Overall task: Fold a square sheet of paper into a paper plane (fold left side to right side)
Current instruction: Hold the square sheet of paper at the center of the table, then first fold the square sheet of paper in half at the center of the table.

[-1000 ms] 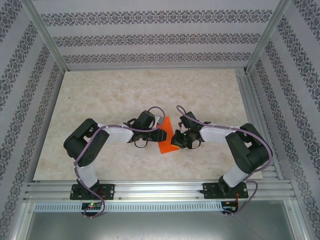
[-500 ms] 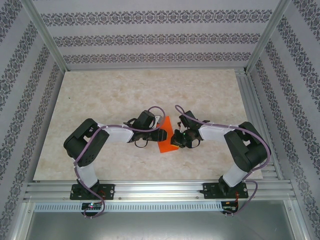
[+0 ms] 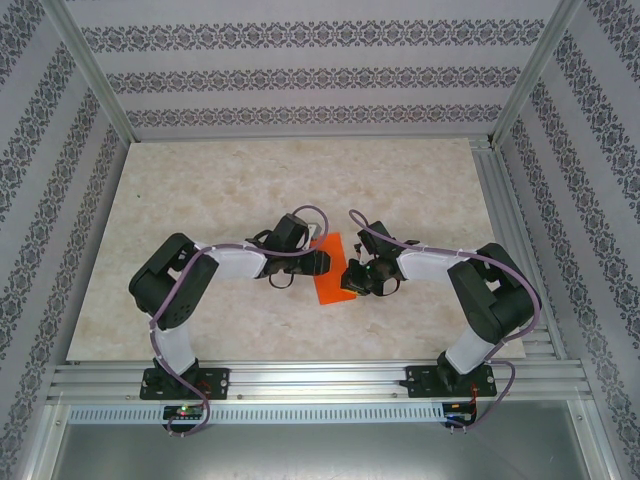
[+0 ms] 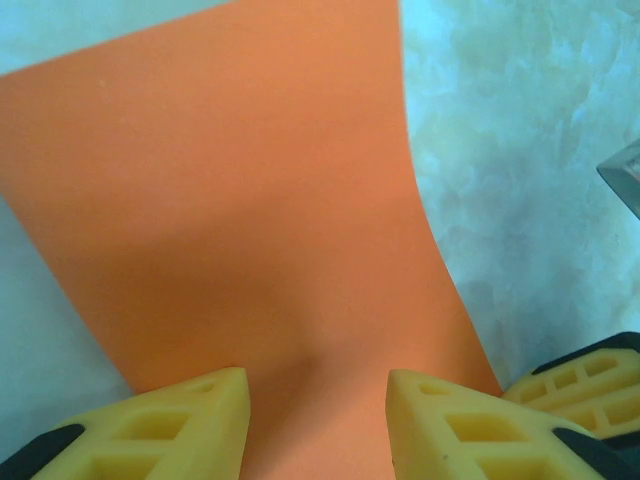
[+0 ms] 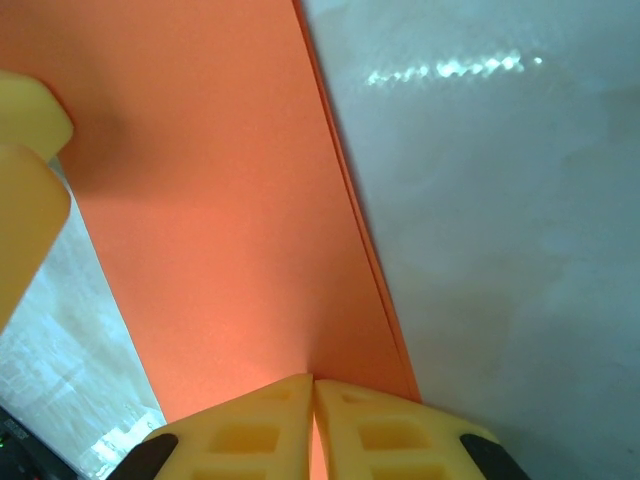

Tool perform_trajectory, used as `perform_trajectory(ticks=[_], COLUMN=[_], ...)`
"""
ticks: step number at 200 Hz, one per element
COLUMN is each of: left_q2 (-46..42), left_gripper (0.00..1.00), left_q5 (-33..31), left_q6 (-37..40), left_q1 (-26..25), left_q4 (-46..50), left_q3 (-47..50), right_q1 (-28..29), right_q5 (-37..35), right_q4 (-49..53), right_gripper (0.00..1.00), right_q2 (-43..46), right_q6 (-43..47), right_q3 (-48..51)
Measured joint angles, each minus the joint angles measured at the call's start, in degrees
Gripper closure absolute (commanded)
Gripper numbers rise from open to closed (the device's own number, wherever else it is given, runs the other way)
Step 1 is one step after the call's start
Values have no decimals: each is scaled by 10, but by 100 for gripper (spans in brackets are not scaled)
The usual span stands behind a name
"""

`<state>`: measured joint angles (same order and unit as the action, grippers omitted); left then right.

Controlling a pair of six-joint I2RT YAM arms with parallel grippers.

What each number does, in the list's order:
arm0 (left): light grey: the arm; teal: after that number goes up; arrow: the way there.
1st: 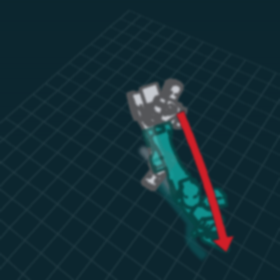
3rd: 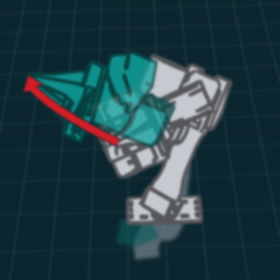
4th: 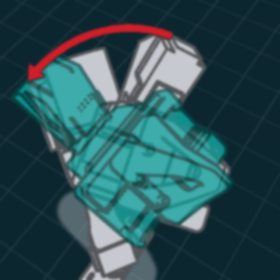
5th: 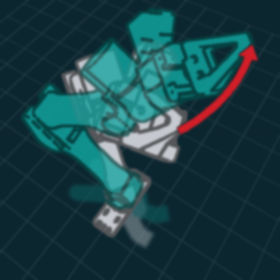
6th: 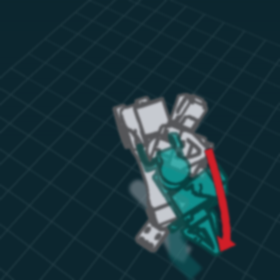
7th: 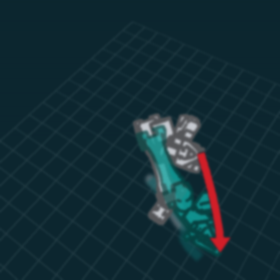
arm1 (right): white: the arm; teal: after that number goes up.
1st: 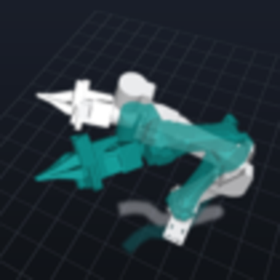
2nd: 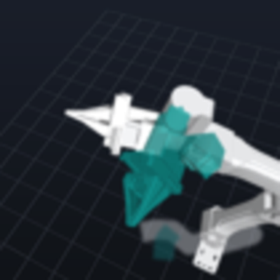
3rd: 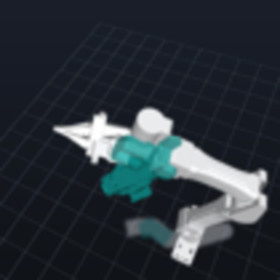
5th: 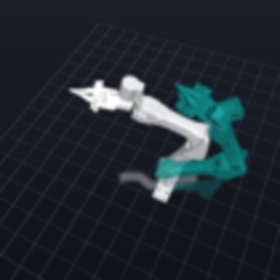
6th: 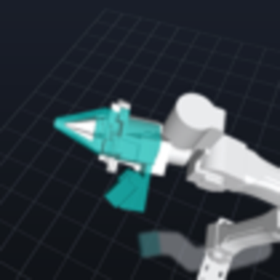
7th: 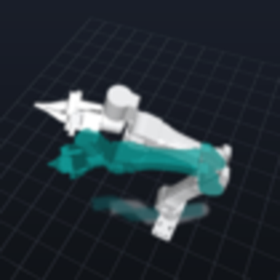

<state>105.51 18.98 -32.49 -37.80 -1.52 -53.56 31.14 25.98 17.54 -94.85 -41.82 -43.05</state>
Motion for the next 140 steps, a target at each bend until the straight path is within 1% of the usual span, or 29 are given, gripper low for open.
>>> perform_trajectory(ticks=[49, 92, 140], left_q2=[9, 23, 45], left_gripper=[56, 56, 56], left_q5=[-3, -10, -1], left_q6=[10, 15, 21], left_q1=[11, 33, 35], left_q4=[3, 5, 7], left_q3=[-14, -35, -60], right_q1=[0, 0, 0], right_q5=[0, 0, 0], right_q4=[1, 3, 3], right_gripper=[88, 88, 88], right_q2=[-2, -3, -3], right_q6=[0, 0, 0], right_q3=[-2, -3, -4])
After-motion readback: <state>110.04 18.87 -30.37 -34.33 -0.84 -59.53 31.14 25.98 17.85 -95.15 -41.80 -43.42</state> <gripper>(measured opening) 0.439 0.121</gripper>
